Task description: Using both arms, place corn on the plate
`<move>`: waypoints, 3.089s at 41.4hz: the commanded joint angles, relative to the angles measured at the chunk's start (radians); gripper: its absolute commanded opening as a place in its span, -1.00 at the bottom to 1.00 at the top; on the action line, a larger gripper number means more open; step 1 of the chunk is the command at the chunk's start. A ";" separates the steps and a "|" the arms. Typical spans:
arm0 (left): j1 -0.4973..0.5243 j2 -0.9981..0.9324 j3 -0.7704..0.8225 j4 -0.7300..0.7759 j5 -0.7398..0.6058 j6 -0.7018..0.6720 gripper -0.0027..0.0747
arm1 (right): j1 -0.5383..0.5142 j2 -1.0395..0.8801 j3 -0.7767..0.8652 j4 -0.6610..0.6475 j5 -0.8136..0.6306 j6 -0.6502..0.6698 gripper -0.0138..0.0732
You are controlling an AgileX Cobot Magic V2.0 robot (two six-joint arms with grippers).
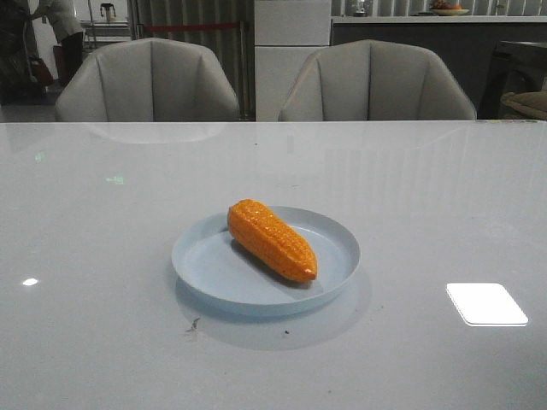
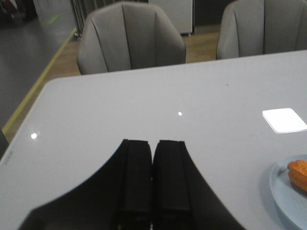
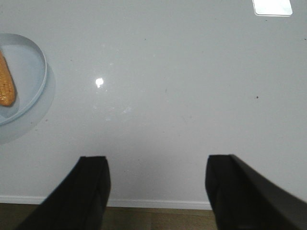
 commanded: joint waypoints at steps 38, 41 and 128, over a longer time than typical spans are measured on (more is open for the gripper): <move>0.065 -0.491 0.597 0.005 -0.418 -0.121 -0.70 | -0.008 0.001 -0.027 0.002 -0.061 -0.002 0.55; 0.039 -0.491 0.633 0.006 -0.426 -0.121 -0.70 | -0.008 0.001 -0.027 0.002 -0.061 -0.002 0.55; -0.013 -0.491 0.631 0.006 -0.368 -0.121 -0.70 | 0.151 -0.537 0.225 -0.020 -0.337 -0.002 -0.19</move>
